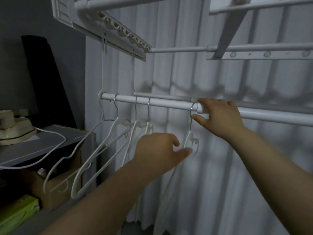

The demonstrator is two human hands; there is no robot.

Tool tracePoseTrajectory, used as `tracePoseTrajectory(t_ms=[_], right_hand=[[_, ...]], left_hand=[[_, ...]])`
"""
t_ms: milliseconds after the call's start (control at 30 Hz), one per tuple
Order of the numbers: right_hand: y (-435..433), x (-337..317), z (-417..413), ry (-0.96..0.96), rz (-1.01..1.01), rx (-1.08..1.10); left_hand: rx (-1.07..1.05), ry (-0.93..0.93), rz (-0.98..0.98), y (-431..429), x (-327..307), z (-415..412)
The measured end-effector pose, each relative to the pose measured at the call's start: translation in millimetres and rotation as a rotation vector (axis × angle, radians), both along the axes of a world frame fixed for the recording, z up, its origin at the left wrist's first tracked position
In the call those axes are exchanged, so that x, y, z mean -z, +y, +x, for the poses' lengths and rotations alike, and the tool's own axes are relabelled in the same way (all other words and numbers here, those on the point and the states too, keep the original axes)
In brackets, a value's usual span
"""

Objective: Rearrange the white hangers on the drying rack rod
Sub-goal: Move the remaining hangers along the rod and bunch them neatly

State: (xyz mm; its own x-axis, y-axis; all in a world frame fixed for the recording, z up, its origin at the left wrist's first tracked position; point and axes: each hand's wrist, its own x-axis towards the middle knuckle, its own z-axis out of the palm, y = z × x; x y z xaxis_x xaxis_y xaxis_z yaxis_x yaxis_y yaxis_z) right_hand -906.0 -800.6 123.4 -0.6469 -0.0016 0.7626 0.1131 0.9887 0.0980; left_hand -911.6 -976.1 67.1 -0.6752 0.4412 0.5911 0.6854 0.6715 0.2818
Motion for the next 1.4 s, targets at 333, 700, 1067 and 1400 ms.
tracePoseTrajectory(t_ms=[333,700,1067,1400], right_hand=[[5.5,3.1,5.1,0.025,0.030,-0.021],[13.7,4.6,6.1,0.071,0.044,0.009],[15.5,4.5,11.3,0.059,0.012,-0.014],[-69.4,61.5,0.1,0.180,-0.602,-0.337]], left_hand=[[-0.069,-0.143,-0.272,27.4,19.4,0.0],[-0.182,-0.125,-0.169,16.7,28.6,-7.8],[-0.166,-0.082,-0.053,-0.5,18.2,-0.6],[-0.203,-0.125,0.469,-97.4,44.8,-15.3]])
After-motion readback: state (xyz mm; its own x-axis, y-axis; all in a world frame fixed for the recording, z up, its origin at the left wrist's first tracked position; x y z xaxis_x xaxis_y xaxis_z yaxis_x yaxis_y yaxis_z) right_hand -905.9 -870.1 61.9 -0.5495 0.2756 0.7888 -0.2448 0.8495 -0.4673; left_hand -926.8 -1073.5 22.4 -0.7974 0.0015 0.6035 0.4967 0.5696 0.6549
